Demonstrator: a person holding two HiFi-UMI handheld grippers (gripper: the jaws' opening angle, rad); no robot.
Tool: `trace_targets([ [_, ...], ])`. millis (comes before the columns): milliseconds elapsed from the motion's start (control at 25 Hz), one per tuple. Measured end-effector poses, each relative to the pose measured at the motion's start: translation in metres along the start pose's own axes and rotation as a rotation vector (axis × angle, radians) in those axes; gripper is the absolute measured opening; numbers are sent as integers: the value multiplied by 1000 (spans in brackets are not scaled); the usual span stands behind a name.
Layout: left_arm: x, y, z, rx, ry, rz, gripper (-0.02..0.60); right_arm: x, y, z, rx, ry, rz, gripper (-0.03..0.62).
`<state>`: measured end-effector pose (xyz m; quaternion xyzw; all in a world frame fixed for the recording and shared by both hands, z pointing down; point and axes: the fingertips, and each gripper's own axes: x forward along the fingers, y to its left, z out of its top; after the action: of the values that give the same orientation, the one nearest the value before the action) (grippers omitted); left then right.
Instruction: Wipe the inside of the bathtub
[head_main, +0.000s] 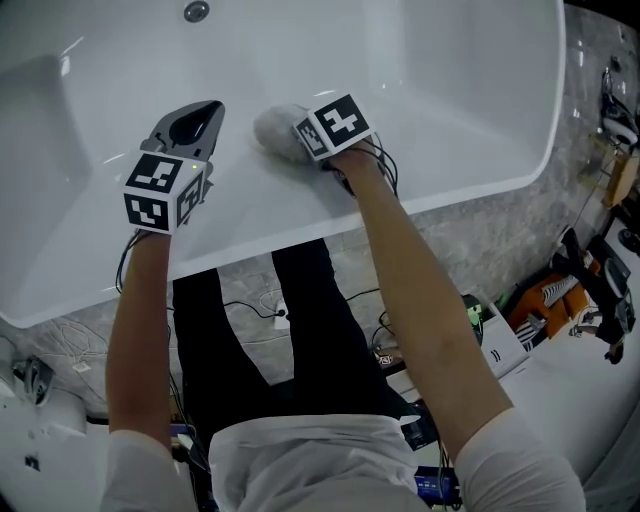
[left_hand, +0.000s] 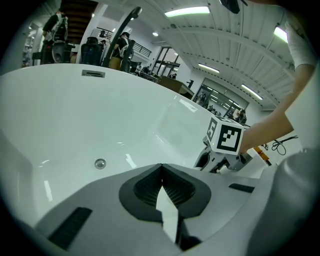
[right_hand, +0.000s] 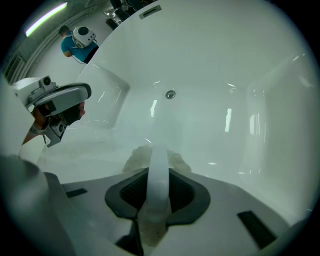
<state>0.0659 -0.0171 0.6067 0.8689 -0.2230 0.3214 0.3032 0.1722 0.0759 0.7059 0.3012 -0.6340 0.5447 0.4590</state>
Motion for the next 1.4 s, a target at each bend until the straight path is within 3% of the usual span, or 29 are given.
trace_targets([
  [760,102,-112,42,64,18,-137,11,-66,-129,-62,23,27,-59,98],
  [1400,163,-157,59,97,31,-253,11,-108,-243,-108,41,97,-152,98],
])
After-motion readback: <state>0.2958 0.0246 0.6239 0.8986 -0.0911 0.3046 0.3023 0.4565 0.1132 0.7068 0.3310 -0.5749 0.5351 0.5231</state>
